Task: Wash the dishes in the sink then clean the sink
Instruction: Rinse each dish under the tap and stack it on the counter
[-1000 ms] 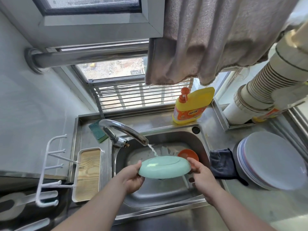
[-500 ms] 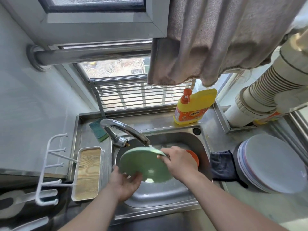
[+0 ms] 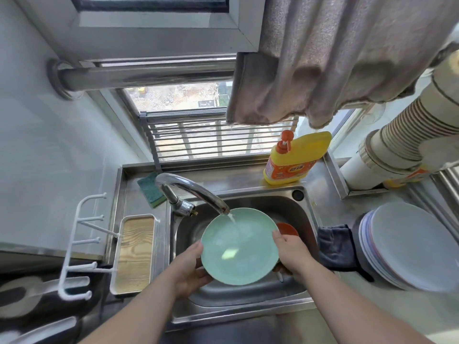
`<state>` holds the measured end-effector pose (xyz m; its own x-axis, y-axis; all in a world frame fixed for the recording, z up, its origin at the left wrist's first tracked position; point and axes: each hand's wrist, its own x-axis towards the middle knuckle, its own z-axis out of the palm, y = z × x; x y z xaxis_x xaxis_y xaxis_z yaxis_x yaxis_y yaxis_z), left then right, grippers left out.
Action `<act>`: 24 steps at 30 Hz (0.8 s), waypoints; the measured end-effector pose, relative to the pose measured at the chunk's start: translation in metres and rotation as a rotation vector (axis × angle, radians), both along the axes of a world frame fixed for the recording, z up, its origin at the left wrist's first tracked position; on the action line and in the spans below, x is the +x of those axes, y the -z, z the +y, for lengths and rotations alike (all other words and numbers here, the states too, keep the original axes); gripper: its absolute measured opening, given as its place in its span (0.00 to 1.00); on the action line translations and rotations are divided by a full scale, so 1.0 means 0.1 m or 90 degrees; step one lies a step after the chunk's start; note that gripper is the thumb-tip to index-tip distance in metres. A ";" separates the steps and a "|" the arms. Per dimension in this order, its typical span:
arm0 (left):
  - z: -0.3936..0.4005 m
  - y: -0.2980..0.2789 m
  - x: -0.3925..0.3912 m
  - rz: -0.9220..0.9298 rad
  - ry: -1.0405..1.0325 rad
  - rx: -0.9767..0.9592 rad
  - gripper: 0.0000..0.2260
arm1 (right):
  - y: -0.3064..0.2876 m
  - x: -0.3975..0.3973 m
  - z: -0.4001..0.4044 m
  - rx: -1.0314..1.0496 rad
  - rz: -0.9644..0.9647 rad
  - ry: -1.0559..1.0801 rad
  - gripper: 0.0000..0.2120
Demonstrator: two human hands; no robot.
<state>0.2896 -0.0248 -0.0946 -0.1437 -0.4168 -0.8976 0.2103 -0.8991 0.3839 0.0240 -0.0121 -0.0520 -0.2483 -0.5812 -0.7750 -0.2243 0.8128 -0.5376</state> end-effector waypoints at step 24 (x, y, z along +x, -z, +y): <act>-0.14 0.02 0.08 -0.109 0.058 -0.105 0.23 | 0.06 0.24 -0.08 -0.186 -0.152 0.153 0.24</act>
<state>0.2975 -0.0387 -0.0962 -0.0388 -0.5525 -0.8326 0.0504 -0.8332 0.5506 0.0481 -0.0197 -0.0577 -0.2370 -0.7325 -0.6383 0.1103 0.6324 -0.7667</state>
